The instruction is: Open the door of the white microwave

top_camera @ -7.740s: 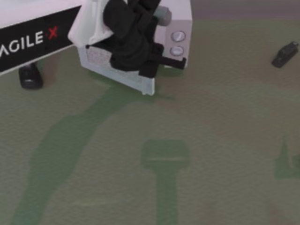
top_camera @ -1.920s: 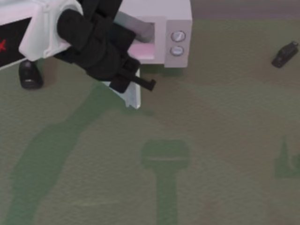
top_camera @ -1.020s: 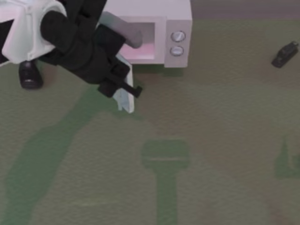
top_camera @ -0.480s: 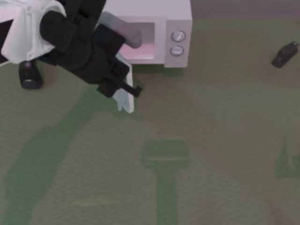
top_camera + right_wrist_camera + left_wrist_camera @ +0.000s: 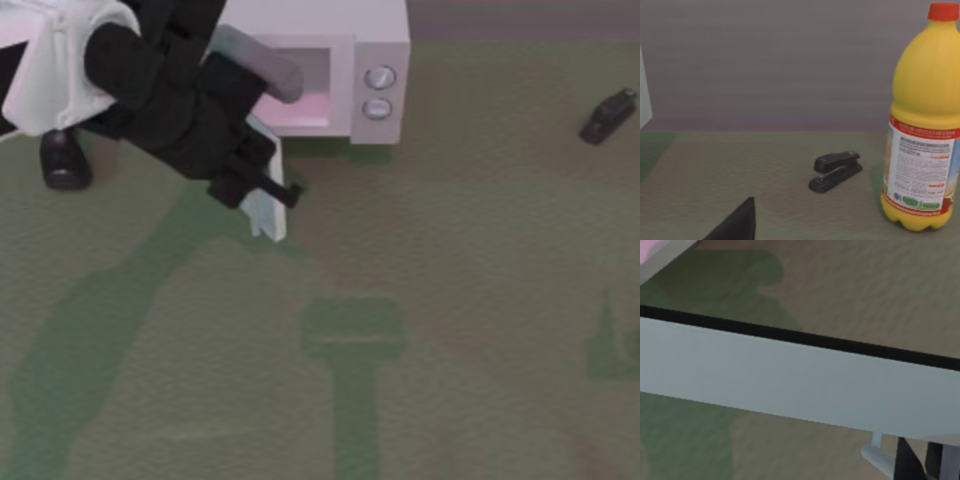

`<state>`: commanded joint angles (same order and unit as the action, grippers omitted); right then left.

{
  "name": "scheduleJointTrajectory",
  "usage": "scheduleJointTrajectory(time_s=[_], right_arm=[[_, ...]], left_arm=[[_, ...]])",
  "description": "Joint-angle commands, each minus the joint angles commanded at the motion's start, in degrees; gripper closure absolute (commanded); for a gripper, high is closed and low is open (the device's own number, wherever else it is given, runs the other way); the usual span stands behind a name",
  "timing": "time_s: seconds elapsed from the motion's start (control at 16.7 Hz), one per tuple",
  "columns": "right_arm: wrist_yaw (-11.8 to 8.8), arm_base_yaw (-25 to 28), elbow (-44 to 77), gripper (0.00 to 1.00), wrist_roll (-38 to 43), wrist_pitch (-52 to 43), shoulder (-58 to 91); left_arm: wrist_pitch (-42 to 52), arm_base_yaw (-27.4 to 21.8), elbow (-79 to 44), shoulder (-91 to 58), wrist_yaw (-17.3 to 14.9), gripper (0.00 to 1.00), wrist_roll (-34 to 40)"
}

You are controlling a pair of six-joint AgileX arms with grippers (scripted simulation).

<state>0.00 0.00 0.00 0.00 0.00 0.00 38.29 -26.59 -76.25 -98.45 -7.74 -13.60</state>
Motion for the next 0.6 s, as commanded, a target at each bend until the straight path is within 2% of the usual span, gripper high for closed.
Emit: scheduleJointTrajectory(time_s=[0.18, 0.6], right_arm=[[0.00, 0.00, 0.00, 0.00, 0.00, 0.00, 0.00], [0.00, 0.00, 0.00, 0.00, 0.00, 0.00, 0.00]], left_arm=[[0.13, 0.13, 0.36, 0.06, -0.72, 1.00, -0.72], [1.72, 3.85, 2.45, 2.30, -5.18, 1.00, -9.61]])
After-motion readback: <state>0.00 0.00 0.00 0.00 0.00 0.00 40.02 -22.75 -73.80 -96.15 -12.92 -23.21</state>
